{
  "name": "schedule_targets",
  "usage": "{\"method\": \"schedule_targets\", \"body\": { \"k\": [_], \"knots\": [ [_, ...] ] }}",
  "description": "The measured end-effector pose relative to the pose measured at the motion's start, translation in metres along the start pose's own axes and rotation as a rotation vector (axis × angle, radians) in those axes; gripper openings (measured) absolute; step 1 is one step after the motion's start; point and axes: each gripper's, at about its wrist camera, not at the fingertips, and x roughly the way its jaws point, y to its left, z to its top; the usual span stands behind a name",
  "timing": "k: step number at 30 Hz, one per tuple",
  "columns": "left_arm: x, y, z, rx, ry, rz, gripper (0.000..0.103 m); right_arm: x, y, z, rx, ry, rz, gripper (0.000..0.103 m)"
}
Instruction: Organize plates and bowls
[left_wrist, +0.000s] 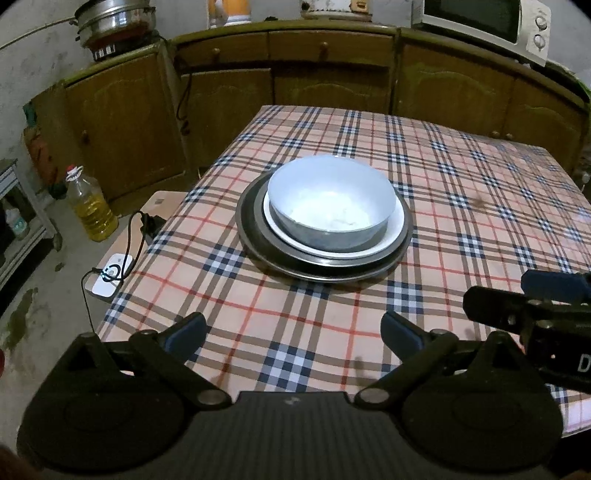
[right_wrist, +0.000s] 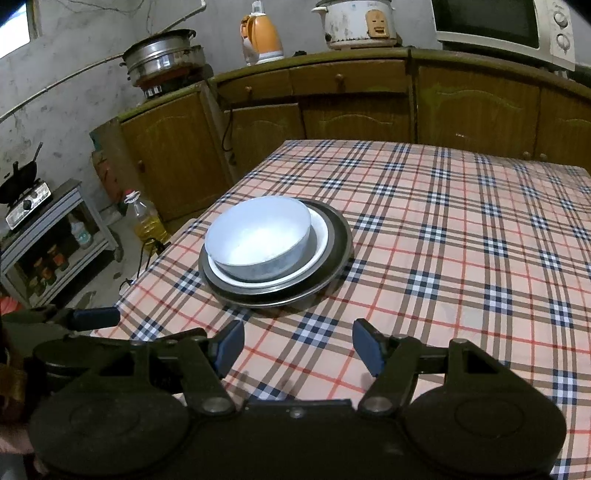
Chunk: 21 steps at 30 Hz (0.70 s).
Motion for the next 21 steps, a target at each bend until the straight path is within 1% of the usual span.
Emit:
{"method": "schedule_targets", "body": {
  "k": [9, 21],
  "knots": [
    [0.007, 0.001, 0.0, -0.008, 0.019, 0.008, 0.103, 0.009, -0.001, -0.001, 0.003, 0.019, 0.002, 0.079],
    [0.013, 0.003, 0.002, -0.036, 0.01, 0.013, 0.103, 0.019, -0.002, -0.003, 0.0, 0.038, 0.009, 0.079]
  ]
}}
